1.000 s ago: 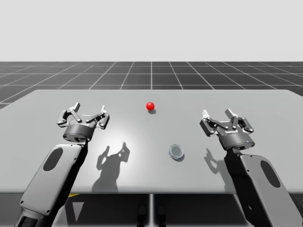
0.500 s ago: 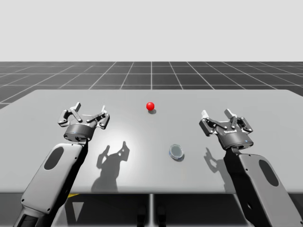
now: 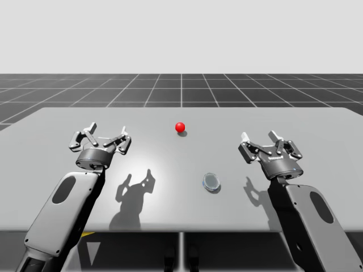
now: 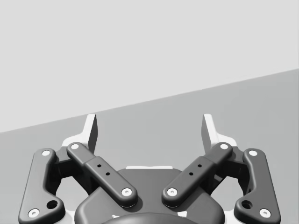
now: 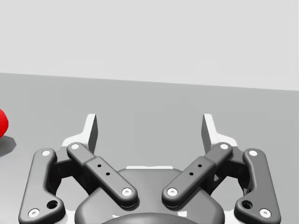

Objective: Watch the red light. When it turns green, pick up the object.

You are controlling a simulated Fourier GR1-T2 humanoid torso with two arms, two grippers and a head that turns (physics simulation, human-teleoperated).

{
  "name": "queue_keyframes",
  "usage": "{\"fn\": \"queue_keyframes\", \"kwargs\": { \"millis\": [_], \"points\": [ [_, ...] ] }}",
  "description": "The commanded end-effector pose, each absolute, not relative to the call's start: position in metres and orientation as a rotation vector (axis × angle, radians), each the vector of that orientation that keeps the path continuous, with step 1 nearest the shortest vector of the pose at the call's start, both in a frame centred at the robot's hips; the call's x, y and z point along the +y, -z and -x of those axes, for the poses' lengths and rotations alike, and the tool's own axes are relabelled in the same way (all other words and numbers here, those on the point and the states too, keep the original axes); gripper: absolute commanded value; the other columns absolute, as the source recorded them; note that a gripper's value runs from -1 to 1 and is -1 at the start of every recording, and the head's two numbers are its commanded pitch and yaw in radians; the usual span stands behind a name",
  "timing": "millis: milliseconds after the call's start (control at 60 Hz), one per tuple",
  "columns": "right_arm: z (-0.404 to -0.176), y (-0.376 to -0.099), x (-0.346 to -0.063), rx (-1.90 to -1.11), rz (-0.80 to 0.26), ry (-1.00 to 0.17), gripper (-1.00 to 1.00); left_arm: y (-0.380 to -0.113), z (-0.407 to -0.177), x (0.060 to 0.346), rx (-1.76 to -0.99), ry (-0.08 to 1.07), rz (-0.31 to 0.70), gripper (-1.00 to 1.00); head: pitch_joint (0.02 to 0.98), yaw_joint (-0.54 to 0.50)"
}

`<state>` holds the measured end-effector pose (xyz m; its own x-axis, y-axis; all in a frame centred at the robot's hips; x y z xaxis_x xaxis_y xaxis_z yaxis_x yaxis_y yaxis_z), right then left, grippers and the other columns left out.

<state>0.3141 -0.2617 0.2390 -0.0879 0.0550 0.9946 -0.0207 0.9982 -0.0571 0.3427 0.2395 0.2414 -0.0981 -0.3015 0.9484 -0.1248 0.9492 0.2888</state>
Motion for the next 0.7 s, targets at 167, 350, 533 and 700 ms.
{"fn": "queue_keyframes", "kwargs": {
  "millis": [167, 350, 533, 700],
  "points": [
    [-0.3144, -0.2392, -0.2614, -1.657, 0.026, -0.065, -1.00, -0.2418, -0.3429, 0.2392, -1.674, 0.150, -0.325, -1.00, 0.578, 0.00],
    [-0.3147, -0.2390, -0.2614, -1.656, 0.026, -0.064, -1.00, -0.2418, -0.3429, 0.2392, -1.674, 0.150, -0.325, -1.00, 0.585, 0.00],
    [-0.3143, -0.2391, -0.2616, -1.657, 0.026, -0.063, -1.00, -0.2418, -0.3429, 0.2392, -1.674, 0.150, -0.325, -1.00, 0.582, 0.00],
    [-0.3146, -0.2389, -0.2615, -1.656, 0.025, -0.061, -1.00, -0.2418, -0.3429, 0.2392, -1.674, 0.150, -0.325, -1.00, 0.619, -0.01]
  ]
}}
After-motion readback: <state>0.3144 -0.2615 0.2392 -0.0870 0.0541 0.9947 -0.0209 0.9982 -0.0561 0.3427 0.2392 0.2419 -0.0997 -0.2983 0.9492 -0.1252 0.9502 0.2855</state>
